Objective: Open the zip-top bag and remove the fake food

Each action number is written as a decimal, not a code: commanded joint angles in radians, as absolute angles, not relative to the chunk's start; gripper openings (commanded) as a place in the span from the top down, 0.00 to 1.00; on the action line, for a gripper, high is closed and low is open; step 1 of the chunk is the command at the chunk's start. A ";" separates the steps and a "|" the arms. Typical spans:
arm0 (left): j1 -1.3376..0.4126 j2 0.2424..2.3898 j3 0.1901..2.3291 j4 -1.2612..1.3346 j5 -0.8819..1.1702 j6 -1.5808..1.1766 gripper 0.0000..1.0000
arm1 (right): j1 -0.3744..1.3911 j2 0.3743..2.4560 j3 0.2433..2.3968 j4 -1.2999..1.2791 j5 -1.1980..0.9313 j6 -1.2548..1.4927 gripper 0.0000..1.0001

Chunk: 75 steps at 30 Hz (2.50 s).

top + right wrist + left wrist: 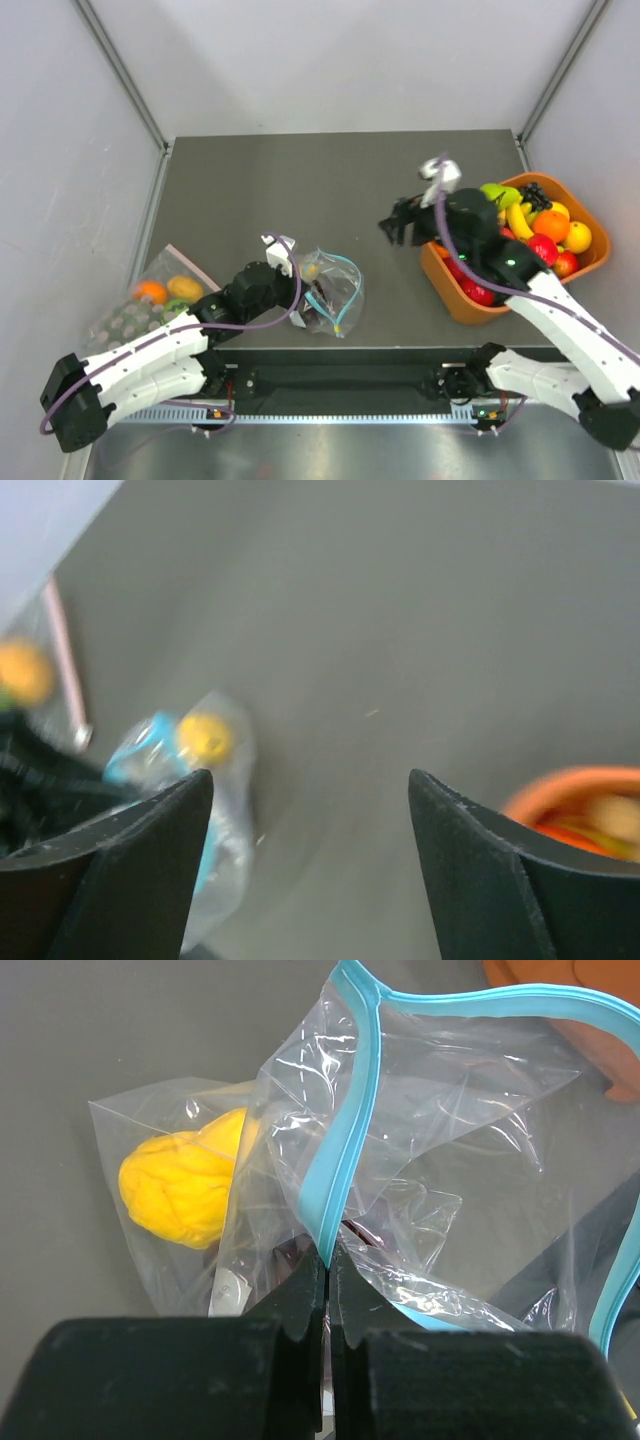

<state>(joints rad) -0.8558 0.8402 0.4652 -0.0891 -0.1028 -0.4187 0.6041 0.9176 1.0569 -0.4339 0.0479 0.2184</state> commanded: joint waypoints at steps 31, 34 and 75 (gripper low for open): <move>-0.850 0.644 0.488 -0.276 -0.172 -0.457 1.00 | 1.011 1.525 0.937 -0.014 -0.103 0.471 0.53; -0.850 0.609 0.491 -0.302 -0.161 -0.460 1.00 | 1.011 1.551 0.939 -0.020 -0.054 0.465 0.53; -0.851 0.535 0.436 -0.258 -0.098 -0.522 1.00 | 1.206 1.812 1.029 0.055 -0.006 0.362 0.58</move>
<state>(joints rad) -0.8394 0.5514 0.4271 -0.3733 -0.1711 -0.5037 1.1667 1.7679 1.0176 0.0563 -0.0124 0.3607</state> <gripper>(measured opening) 0.016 0.448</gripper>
